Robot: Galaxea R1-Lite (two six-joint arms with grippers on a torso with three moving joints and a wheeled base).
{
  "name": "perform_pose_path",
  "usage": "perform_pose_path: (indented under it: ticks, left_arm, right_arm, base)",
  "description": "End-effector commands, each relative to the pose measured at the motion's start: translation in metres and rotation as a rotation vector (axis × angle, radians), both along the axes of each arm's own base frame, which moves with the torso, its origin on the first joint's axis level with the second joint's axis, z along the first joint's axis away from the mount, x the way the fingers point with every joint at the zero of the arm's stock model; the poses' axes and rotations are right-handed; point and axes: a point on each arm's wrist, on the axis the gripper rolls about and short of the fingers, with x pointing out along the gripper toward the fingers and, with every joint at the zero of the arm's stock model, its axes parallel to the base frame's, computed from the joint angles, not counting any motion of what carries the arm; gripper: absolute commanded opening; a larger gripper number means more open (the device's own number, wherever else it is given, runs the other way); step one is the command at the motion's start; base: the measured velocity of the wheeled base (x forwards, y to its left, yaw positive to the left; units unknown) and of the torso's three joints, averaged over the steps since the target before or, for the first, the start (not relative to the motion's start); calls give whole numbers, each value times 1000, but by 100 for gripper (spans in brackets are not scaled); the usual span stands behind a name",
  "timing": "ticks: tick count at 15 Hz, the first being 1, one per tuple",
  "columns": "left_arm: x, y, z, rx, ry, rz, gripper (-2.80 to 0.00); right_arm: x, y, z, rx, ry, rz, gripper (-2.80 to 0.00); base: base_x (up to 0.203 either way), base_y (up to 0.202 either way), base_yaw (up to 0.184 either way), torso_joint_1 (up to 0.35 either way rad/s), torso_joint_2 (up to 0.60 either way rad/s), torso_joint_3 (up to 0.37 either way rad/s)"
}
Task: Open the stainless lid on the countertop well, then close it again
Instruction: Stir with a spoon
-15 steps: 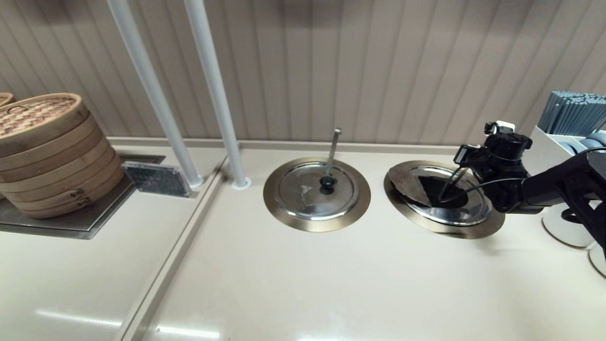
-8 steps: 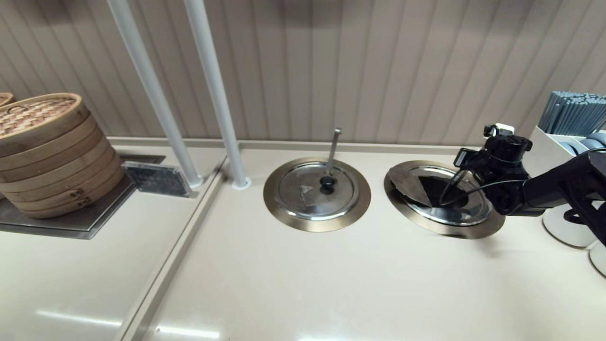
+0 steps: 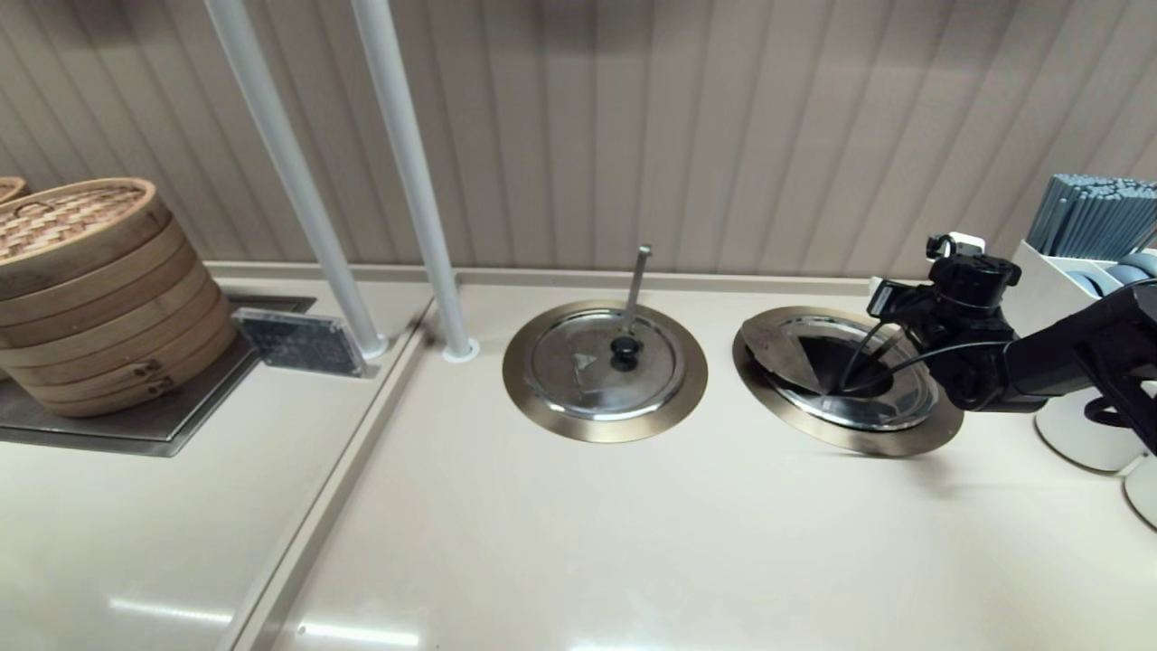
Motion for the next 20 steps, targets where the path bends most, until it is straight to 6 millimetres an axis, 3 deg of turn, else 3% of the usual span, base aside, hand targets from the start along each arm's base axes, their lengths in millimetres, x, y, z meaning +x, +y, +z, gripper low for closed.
perform_pose_path:
  ticks: [1,5,9,20]
  left_arm:
    - [0,0,0,1,1,0,-280]
    - [0,0,0,1,0,0,-280]
    - [0,0,0,1,0,0,-280]
    - [0,0,0,1,0,0,-280]
  right_arm:
    - [-1,2,1,1,-4,2,0]
    - [-5,12,1,-14,35,-3,0]
    - [-31,20,18,-17,103,-15,0]
    - [-30,31,12,-17,155,2,0]
  base:
    - [0,0,0,0,0,0]
    - [0,0,0,0,0,0]
    - [0,0,0,0,0,0]
    - [0,0,0,0,0,0]
